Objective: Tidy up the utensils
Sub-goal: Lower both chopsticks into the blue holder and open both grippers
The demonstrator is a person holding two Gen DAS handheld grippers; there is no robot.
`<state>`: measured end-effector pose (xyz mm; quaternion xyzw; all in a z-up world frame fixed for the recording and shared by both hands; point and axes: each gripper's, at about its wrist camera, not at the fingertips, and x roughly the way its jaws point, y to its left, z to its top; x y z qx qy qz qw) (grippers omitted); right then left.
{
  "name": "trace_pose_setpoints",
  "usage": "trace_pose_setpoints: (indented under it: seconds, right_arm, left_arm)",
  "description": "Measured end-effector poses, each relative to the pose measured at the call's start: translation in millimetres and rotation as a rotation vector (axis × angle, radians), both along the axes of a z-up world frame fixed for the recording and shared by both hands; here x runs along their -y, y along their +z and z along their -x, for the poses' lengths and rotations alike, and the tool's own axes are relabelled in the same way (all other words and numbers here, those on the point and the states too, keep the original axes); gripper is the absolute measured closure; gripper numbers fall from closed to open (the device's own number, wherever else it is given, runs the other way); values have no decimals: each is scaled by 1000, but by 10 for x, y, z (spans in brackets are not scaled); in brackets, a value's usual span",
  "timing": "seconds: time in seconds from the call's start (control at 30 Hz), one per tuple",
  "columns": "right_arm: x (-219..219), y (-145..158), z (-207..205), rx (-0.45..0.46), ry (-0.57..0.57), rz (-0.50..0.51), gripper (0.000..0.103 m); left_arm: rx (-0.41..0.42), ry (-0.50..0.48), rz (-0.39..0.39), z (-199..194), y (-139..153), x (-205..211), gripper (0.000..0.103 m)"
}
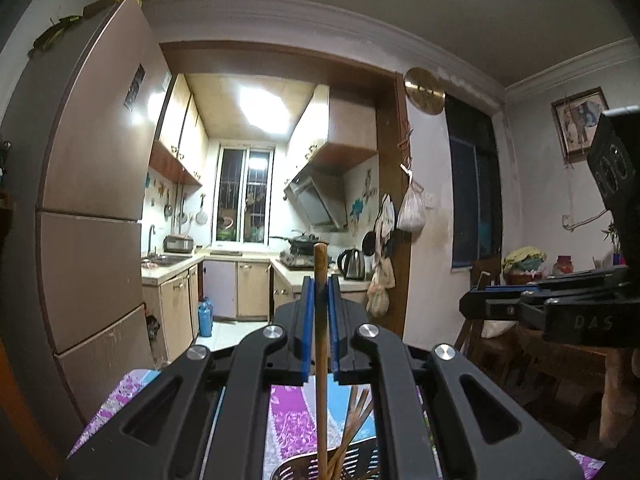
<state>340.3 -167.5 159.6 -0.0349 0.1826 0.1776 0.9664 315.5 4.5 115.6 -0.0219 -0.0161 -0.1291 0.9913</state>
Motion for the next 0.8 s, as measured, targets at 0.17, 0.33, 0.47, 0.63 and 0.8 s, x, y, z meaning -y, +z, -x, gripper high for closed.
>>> trace_pose_setpoints:
  seconds: [0.17, 0.33, 0.47, 0.63, 0.8]
  right_arm:
    - [-35, -100, -91, -22, 4, -4, 96]
    - [-80, -172, -169, -42, 6, -5, 96]
    - [-50, -223, -212, -51, -6, -18, 95]
    - [-13, -159, -115, -22, -17, -33, 95]
    - [54, 7, 298, 61, -17, -55, 76]
  left_arm:
    - [-23, 13, -19, -114, -101, -1, 98]
    - [-37, 29, -22, -183, -155, -15, 97]
    - [-29, 44, -7, -149, -126, -49, 57]
    - [-16, 49, 2, 8, -47, -82, 52]
    - [9, 24, -19, 414, 47, -141, 40]
